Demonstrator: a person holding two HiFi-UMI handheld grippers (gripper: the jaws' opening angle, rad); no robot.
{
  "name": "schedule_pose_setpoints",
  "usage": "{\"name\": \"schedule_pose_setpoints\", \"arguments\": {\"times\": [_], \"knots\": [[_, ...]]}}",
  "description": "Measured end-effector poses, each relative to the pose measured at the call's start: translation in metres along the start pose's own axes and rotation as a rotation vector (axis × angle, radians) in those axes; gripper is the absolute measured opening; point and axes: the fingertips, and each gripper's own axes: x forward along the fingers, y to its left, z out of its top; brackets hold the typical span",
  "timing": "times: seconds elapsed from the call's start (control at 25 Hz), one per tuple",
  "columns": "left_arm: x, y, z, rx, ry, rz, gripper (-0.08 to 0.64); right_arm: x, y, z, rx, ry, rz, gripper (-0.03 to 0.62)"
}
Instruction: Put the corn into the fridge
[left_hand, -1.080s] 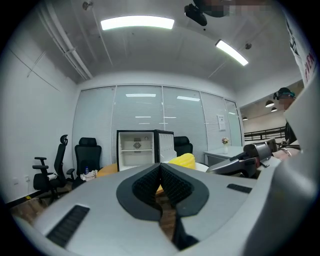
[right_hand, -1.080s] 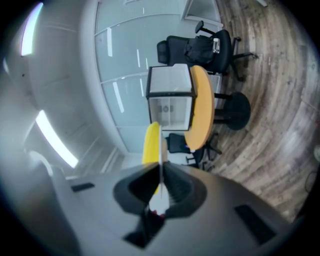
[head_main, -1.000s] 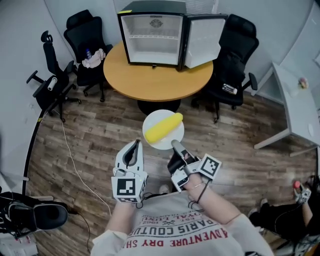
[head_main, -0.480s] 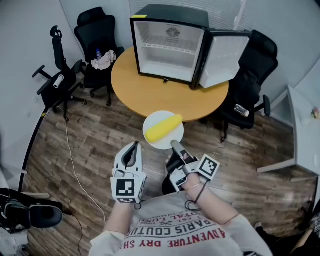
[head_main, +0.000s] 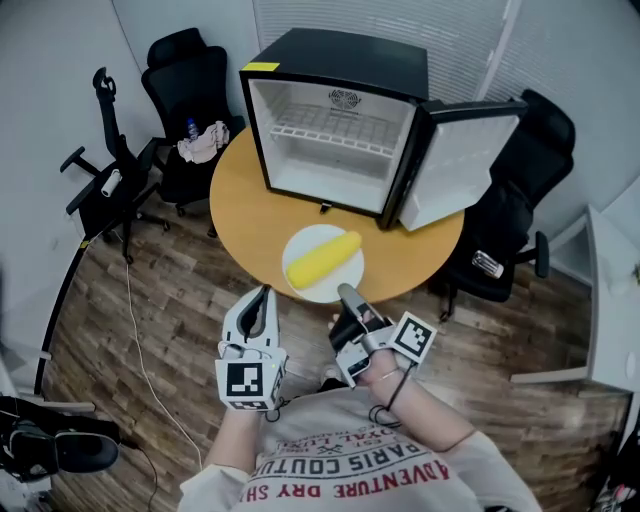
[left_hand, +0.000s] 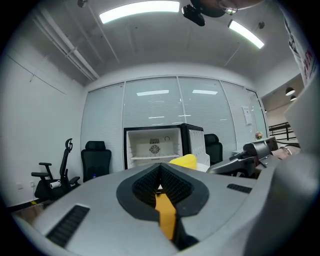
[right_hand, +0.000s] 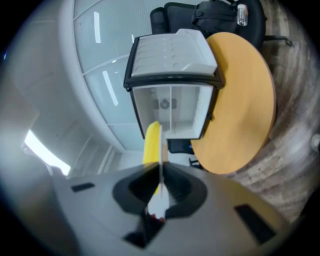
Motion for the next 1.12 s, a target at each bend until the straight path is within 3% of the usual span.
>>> {"name": "schedule_pose_setpoints", "arguments": {"times": [0.4, 1.12], "knots": [[0.092, -0.001, -0.001, -0.022, 0.013, -0.048, 0.029, 0.039, -0.007, 0.069, 0.005, -0.059, -0.029, 0.044], [0.258, 0.067, 0.018, 0.036, -0.022, -0.311, 0.029, 0.164, 0.005, 0.155, -0.010, -0.343, -0.021, 0.044]]}}
